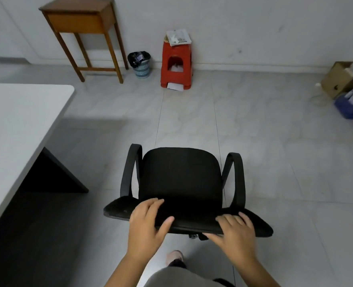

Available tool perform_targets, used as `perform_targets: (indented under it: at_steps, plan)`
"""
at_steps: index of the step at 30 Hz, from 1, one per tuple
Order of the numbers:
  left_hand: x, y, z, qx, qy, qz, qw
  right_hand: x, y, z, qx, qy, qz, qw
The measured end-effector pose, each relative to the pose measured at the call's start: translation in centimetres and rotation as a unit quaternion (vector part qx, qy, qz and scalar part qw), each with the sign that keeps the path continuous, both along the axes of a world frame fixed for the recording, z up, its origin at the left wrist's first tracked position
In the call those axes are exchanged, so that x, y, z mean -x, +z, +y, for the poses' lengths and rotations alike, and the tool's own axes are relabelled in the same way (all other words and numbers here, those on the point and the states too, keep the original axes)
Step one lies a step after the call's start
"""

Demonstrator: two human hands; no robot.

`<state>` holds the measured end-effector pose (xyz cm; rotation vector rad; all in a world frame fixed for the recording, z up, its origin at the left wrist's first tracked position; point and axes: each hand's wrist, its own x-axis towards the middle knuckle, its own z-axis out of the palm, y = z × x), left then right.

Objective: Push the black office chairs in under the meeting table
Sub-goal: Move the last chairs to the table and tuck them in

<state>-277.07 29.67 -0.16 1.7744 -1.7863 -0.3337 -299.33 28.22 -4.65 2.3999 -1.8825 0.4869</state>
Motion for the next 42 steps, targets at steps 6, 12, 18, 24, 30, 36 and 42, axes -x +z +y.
perform_targets:
  at_steps: [6,12,18,24,30,36,42]
  plan:
    - [0.5,-0.6,-2.6,-0.119,-0.092,-0.149,0.977,3.3,-1.3,-2.4,0.107,0.055,-0.023,0.992]
    - [5.8,0.3,-3.5,-0.272,-0.098,-0.049,0.956,10.4,-1.2,-8.0,0.061,0.171,0.009,0.983]
    - [15.2,-0.6,-3.6,-0.218,0.043,-0.112,0.969,15.9,-0.5,-16.1,0.039,0.309,0.014,0.950]
    - [23.3,-1.8,-4.0,-0.169,0.153,-0.168,0.959,18.2,-0.1,-21.8,0.024,0.406,0.023,0.913]
    - [27.4,-1.9,-3.3,-0.165,0.243,-0.197,0.935,20.4,-0.8,-22.6,0.052,0.477,0.018,0.877]
    - [34.5,-2.7,-1.6,-0.158,0.296,-0.196,0.921,24.8,-1.2,-22.8,0.094,0.524,-0.017,0.846]
    - [41.0,-2.8,0.1,-0.168,0.372,-0.156,0.899,26.8,-0.7,-23.4,0.098,0.604,-0.012,0.791]
